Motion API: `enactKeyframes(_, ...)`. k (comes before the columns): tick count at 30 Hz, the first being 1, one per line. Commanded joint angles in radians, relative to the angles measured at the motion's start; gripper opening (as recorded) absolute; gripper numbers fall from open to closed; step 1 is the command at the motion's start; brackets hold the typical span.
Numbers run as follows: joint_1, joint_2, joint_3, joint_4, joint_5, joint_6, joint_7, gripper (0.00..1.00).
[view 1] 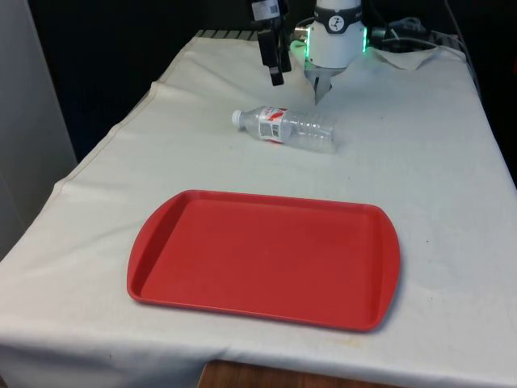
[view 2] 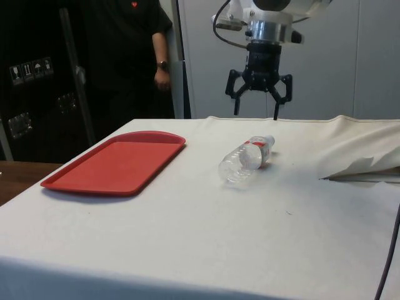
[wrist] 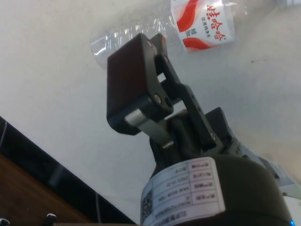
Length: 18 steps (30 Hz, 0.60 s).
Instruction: Place the bottle upright on the tray.
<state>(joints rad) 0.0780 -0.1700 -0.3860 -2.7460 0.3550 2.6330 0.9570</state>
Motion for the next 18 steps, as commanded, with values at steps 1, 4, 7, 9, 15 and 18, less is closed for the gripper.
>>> enactKeyframes(1, 0.000, 0.002, -0.001, 0.000, 0.003, 0.000, 0.000, 1.00)
enactKeyframes(4, 0.006, 0.003, -0.012, -0.001, 0.041, 0.009, -0.020, 1.00)
enactKeyframes(7, 0.007, 0.008, -0.019, 0.001, 0.054, 0.006, -0.026, 1.00)
enactKeyframes(9, 0.007, 0.014, -0.025, 0.003, 0.074, 0.004, -0.040, 1.00)
enactKeyframes(15, 0.006, 0.029, -0.032, 0.008, 0.111, 0.002, -0.066, 1.00)
enactKeyframes(18, 0.005, 0.038, -0.036, 0.010, 0.133, 0.001, -0.081, 1.00)
